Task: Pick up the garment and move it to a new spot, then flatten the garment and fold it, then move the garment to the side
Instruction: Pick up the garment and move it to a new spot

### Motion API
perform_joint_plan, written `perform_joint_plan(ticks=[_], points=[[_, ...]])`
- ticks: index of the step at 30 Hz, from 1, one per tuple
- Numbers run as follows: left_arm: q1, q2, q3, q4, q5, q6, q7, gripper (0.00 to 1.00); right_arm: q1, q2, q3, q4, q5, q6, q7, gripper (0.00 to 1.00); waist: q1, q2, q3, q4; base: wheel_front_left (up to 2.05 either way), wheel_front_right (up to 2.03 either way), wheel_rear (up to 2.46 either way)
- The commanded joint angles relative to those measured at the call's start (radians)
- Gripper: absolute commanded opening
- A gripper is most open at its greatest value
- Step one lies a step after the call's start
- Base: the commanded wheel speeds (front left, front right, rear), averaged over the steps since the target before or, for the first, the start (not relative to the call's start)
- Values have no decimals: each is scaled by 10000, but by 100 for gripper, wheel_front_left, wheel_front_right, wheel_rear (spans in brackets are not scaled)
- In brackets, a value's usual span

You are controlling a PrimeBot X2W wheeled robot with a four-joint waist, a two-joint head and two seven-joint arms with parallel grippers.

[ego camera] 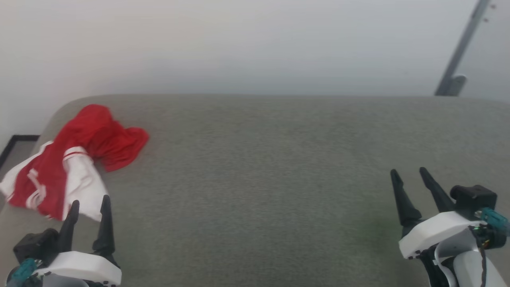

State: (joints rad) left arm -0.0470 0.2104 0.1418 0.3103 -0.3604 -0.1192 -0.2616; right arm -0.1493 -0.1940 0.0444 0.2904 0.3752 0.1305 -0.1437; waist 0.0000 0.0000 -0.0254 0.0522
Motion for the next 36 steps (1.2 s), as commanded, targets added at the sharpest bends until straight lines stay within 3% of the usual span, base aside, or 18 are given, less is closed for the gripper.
perform_joint_plan(ticks=[1, 10, 16, 25, 36], points=[[-160, 56, 81, 46, -42, 32, -41, 100, -33, 0, 88, -52, -29, 5, 33, 100, 0, 0, -89, 372, 0, 0, 0], [50, 212, 277, 107, -266, 132, -14, 100, -193, 54, 728, 143, 109, 5, 80, 100, 0, 0, -306, 1679, 0, 0, 0], [237, 271, 327, 40, -434, 140, 33, 100, -223, 58, 867, 258, 148, 5, 7, 100, 0, 0, -363, 2108, 0, 0, 0], [145, 403, 441, -19, -571, 187, 136, 100, -275, 6, 972, 330, 230, 5, -47, 100, 0, 0, -302, 2152, 0, 0, 0], [-1477, 1082, 432, 577, -992, 105, 862, 100, -704, -226, 850, 38, 121, 5, 109, 100, 0, 0, 686, 1394, 0, 0, 0]])
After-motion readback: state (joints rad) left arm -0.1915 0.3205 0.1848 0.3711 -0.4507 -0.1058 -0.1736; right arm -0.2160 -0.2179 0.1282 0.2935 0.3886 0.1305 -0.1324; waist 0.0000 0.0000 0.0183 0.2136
